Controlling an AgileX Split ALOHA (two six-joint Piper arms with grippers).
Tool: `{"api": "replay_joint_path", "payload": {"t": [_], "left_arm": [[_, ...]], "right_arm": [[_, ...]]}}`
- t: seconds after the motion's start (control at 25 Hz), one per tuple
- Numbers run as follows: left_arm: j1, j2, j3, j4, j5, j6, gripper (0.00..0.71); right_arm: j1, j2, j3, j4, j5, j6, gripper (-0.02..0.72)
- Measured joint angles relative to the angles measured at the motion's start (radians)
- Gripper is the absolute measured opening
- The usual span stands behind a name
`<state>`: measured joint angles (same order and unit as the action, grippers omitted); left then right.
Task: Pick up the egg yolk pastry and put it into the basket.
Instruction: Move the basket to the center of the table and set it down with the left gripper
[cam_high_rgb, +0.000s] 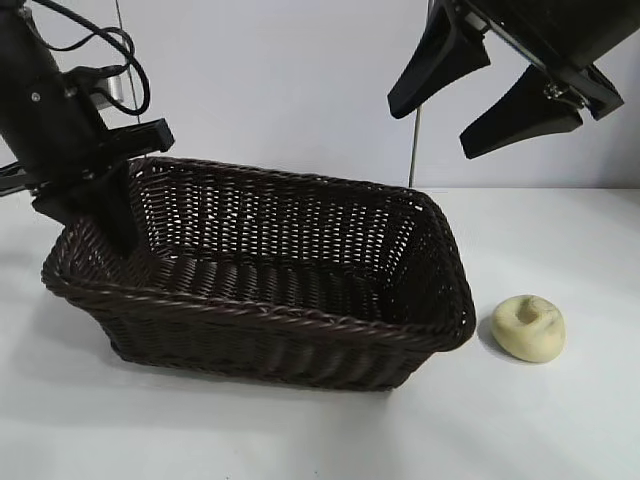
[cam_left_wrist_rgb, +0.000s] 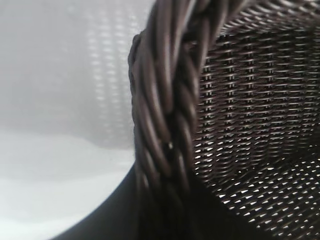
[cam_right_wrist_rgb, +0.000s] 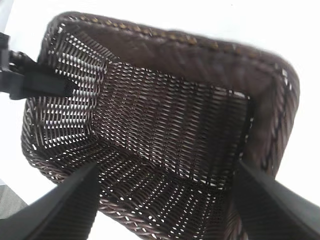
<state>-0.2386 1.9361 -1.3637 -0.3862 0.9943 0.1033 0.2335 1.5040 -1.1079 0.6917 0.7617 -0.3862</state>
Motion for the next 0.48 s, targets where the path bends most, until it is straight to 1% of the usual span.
{"api": "replay_joint_path", "payload": {"t": [0.48], "left_arm": [[0.0, 0.058, 0.0, -0.012, -0.026, 0.001, 0.097]], "right_arm": [[0.0, 0.0, 0.0, 0.0, 0.006, 0.0, 0.539]]}}
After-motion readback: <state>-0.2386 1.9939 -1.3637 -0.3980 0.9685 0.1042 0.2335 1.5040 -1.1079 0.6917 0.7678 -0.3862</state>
